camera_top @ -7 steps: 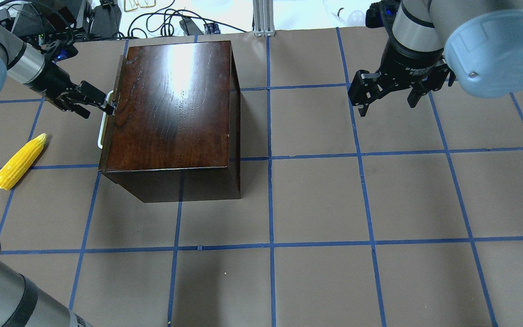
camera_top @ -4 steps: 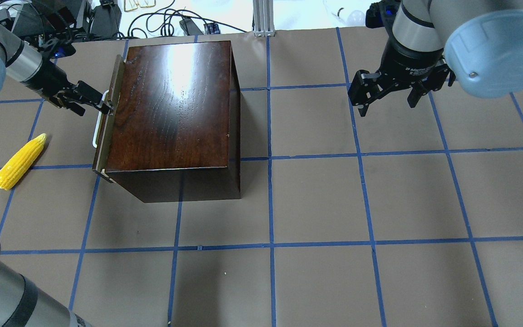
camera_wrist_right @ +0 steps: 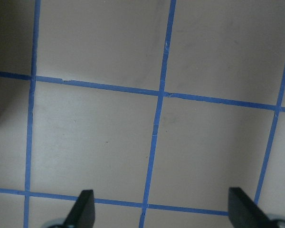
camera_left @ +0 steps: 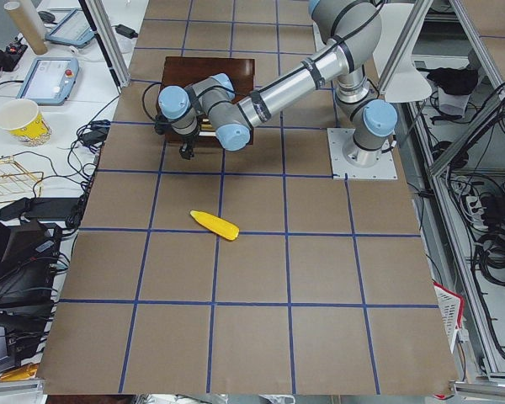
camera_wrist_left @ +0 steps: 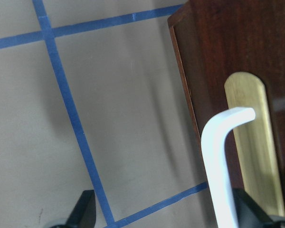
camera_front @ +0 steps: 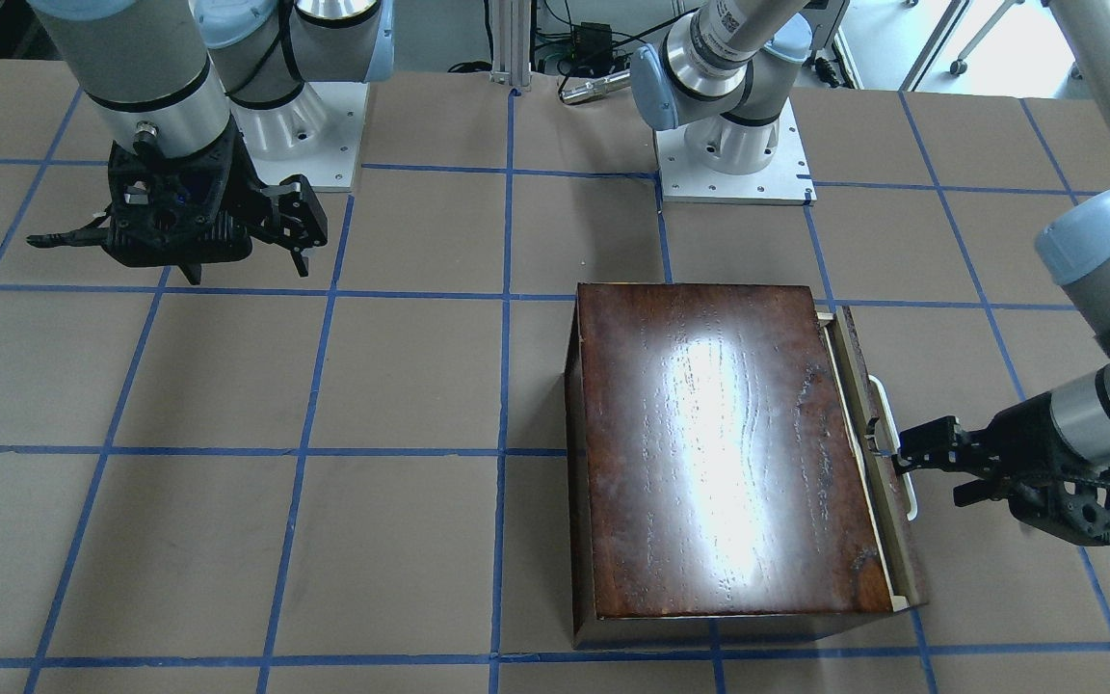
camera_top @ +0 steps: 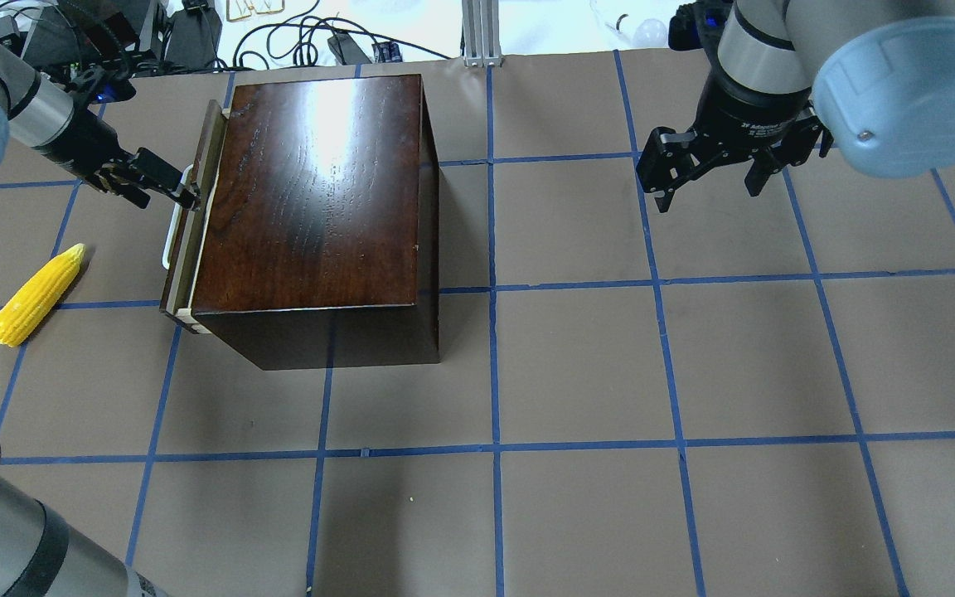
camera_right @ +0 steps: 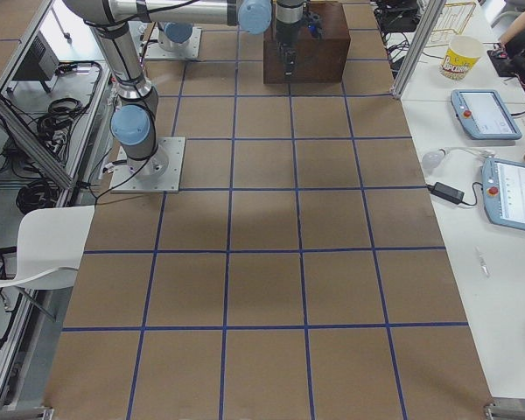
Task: Open drawer and put corn inside
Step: 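Pull the drawer outward from the cabinet with the left gripper, then release the handle and move the left gripper toward the yellow corn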
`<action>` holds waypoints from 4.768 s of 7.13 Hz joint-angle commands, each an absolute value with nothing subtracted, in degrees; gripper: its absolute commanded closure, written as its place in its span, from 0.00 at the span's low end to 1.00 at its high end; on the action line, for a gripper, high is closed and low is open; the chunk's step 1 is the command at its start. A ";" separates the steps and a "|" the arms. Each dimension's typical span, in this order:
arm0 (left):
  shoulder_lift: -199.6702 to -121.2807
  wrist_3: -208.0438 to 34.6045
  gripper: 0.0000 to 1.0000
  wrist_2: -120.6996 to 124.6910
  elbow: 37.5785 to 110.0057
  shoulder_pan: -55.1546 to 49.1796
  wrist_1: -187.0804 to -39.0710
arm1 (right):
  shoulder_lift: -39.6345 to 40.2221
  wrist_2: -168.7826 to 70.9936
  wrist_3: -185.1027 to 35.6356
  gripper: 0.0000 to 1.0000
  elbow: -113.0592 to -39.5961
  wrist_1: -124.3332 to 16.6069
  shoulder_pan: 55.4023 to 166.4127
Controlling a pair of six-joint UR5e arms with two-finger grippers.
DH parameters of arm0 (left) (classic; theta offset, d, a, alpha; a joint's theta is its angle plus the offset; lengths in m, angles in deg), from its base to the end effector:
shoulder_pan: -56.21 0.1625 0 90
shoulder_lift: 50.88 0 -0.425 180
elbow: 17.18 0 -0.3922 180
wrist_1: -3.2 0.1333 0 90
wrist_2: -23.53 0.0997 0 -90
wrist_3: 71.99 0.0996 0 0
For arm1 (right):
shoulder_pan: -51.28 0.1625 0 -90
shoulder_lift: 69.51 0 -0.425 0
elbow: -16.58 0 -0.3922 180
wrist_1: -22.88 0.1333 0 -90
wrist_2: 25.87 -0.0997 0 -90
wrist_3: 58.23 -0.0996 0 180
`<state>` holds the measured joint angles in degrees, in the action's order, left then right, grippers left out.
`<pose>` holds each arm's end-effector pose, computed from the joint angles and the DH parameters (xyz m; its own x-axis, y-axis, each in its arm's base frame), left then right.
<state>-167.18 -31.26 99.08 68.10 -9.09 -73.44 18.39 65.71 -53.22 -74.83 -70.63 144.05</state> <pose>0.1229 -0.6456 0.2895 -0.9252 0.2555 0.2804 0.2509 0.9666 -0.0528 0.1549 -0.4998 0.4636 -0.9904 -0.1354 0.0275 -0.1353 0.9908 0.0024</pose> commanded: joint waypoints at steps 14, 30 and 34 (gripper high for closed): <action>-168.13 -26.73 0.00 100.17 66.23 -4.26 -72.65 | 18.38 65.71 -53.22 0.00 -74.83 -70.63 144.00; -167.24 -7.78 0.00 107.46 60.51 5.84 -78.89 | 18.38 65.71 -53.22 0.00 -74.83 -70.63 144.00; -173.91 5.17 0.00 107.46 61.13 10.14 -75.30 | 18.38 65.71 -53.22 0.00 -74.83 -70.63 144.17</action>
<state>-171.84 2.43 107.46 60.84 8.93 -76.96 18.38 65.71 -53.22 -74.83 -70.63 144.11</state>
